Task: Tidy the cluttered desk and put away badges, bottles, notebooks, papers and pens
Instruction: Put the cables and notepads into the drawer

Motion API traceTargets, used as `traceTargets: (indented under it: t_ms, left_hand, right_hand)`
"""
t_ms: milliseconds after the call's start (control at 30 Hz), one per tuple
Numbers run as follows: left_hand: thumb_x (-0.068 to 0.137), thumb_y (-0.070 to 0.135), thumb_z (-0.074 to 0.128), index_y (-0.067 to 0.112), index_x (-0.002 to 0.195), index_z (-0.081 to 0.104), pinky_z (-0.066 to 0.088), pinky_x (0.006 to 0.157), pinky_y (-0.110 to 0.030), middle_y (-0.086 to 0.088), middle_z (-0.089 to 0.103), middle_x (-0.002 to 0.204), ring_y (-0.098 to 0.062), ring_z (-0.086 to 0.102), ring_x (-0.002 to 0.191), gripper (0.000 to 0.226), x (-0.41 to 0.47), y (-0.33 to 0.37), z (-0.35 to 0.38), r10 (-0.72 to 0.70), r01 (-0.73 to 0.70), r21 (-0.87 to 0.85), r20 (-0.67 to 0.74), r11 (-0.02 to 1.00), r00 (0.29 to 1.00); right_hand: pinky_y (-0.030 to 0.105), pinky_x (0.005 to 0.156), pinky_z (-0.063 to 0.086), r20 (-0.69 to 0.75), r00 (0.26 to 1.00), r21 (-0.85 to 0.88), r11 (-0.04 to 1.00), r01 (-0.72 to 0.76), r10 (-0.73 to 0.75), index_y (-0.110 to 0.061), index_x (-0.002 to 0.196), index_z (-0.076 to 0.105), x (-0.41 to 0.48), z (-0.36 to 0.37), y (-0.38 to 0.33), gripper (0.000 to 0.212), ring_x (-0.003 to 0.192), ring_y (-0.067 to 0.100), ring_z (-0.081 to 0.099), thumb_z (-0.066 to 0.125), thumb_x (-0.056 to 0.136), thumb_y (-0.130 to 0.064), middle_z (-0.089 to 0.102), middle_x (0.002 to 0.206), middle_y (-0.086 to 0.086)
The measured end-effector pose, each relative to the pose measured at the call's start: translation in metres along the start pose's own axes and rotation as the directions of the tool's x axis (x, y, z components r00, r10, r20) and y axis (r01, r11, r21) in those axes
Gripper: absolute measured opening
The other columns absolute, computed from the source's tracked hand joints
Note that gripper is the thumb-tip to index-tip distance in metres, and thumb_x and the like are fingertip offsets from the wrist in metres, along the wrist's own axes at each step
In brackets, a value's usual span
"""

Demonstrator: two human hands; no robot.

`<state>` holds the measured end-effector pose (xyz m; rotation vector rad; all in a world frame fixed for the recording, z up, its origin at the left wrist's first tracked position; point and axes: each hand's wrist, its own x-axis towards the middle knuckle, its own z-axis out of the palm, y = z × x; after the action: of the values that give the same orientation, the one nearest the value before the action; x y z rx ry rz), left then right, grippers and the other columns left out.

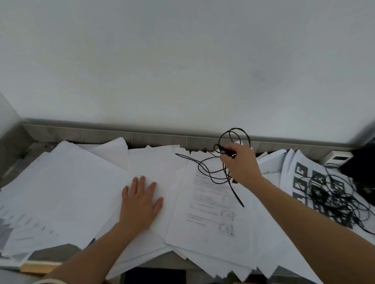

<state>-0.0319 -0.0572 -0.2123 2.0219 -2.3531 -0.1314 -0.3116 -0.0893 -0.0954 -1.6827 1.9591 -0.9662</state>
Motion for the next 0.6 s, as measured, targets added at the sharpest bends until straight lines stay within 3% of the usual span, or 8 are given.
traceTargets:
  t_ms: [100, 167, 333, 500, 600]
  left_hand:
    - [0.091, 0.043, 0.046, 0.014, 0.131, 0.055, 0.027, 0.109, -0.05, -0.017, 0.04, 0.148, -0.037, 0.034, 0.138, 0.051, -0.007, 0.004, -0.015, -0.031, 0.03, -0.037, -0.006, 0.999, 1.0]
    - [0.091, 0.032, 0.056, 0.012, 0.128, 0.057, 0.031, 0.105, -0.047, -0.016, 0.046, 0.142, -0.036, 0.041, 0.131, 0.042, -0.019, 0.01, -0.024, -0.027, 0.021, -0.109, -0.06, 0.994, 0.998]
    - [0.091, 0.023, 0.055, 0.008, 0.113, 0.064, 0.044, 0.09, -0.04, -0.011, 0.058, 0.118, -0.029, 0.054, 0.107, 0.028, -0.089, 0.036, -0.039, -0.011, -0.057, -0.349, -0.19, 0.936, 0.982]
    - [0.089, 0.015, 0.058, 0.01, 0.105, 0.065, 0.048, 0.082, -0.037, -0.004, 0.058, 0.108, -0.022, 0.055, 0.1, 0.018, -0.173, 0.055, -0.031, -0.041, -0.074, -0.41, -0.265, 0.909, 0.963]
    - [0.091, 0.02, 0.057, 0.013, 0.106, 0.064, 0.049, 0.081, -0.034, -0.001, 0.057, 0.105, -0.02, 0.054, 0.098, 0.018, -0.212, 0.053, -0.016, -0.051, -0.027, -0.406, -0.18, 0.913, 0.982]
  right_hand:
    - [0.029, 0.063, 0.041, 0.018, 0.998, 0.23, 0.971, -0.058, 0.055, -0.006, 0.091, 0.071, -0.025, -0.029, -0.022, 0.01, 0.065, 0.018, 0.05, 0.066, 0.085, -0.012, 0.064, 0.075, 0.01]
    - [0.034, 0.06, 0.037, 0.045, 0.995, 0.372, 0.923, -0.096, 0.086, -0.003, 0.081, 0.069, -0.045, -0.046, -0.034, 0.011, 0.061, 0.019, 0.042, 0.067, 0.081, -0.015, 0.053, 0.067, 0.008]
    - [0.035, 0.057, 0.036, 0.11, 0.991, 0.559, 0.82, -0.126, 0.077, -0.013, 0.068, 0.069, -0.116, -0.076, -0.061, 0.015, 0.058, 0.02, 0.041, 0.065, 0.081, -0.009, 0.057, 0.058, 0.0]
    - [0.022, 0.043, 0.032, 0.165, 0.986, 0.649, 0.752, -0.12, 0.015, -0.015, 0.077, 0.068, -0.183, -0.088, -0.081, 0.016, 0.049, 0.013, 0.038, 0.062, 0.086, -0.002, 0.05, 0.06, 0.001]
    - [0.018, 0.037, 0.028, 0.216, 0.976, 0.692, 0.708, -0.141, -0.017, -0.011, 0.085, 0.068, -0.211, -0.087, -0.086, 0.014, 0.042, 0.01, 0.035, 0.06, 0.086, 0.0, 0.049, 0.059, 0.004]
